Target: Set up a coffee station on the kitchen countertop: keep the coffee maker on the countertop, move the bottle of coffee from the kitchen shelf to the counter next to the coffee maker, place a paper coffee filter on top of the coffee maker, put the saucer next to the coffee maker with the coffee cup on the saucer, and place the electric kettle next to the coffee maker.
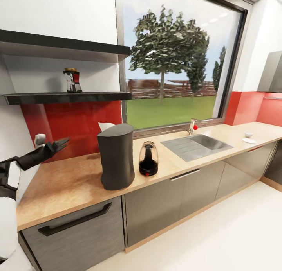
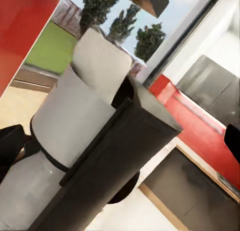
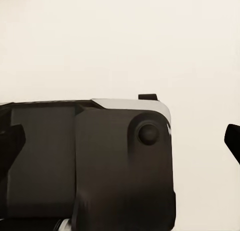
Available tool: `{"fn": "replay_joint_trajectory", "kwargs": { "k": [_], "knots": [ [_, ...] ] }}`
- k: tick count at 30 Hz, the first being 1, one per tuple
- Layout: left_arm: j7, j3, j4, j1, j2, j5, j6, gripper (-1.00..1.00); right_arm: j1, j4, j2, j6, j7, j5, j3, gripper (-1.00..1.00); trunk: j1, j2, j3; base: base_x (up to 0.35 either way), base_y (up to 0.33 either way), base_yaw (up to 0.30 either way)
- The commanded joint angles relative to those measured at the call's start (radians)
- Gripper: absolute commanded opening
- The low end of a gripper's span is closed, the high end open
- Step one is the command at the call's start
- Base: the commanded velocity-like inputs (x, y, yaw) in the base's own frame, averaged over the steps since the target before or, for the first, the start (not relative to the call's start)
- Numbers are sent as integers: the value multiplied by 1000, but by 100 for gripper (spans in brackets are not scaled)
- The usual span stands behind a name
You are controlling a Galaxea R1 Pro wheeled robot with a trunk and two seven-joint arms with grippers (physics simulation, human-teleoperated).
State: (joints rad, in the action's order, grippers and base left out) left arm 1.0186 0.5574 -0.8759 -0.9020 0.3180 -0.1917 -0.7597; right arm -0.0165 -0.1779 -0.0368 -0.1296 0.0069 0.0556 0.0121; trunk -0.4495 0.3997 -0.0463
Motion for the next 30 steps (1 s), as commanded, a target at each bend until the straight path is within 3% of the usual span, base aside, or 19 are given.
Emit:
{"fn": "replay_joint_trajectory", "kwargs": {
  "k": [1,5,8,13,20,22,23,26,27,28,30],
  "knots": [
    [-3,1,-15,-40,2,0,-38,100,0,1,0,-4,1,6,2,100,0,0,1,0,0,0],
    [-57,1,-29,-118,5,-6,-137,100,0,1,0,-4,1,6,2,100,0,0,1,0,0,0],
    [-78,1,-19,-216,4,-8,-222,100,0,2,0,-4,1,6,2,100,0,0,1,0,0,0],
    [-96,1,22,-347,-7,-6,-253,100,0,2,0,-4,1,6,2,100,0,0,1,0,0,0],
    [-380,4,238,-612,-32,-14,-250,100,0,2,-1,-4,1,6,3,100,0,0,1,0,0,0],
    [-416,5,294,-668,-41,-15,-232,100,0,2,-1,-4,1,6,3,100,0,0,1,0,0,0],
    [-452,4,344,-722,-55,-11,-208,100,0,2,-2,-4,1,6,3,100,0,0,1,0,0,0],
    [-557,4,395,-796,-92,-4,-173,100,0,2,-2,-4,1,6,3,100,0,0,1,0,0,0],
    [-628,3,405,-821,-117,-3,-145,100,0,2,-2,-4,1,6,3,100,0,0,1,0,0,0],
    [-697,1,409,-837,-145,-2,-107,100,0,2,-2,-4,1,6,3,100,0,0,1,0,0,0],
    [-755,-24,411,-850,-174,-2,-58,100,0,3,-1,-4,1,6,3,100,0,0,1,0,0,0]
  ]
}}
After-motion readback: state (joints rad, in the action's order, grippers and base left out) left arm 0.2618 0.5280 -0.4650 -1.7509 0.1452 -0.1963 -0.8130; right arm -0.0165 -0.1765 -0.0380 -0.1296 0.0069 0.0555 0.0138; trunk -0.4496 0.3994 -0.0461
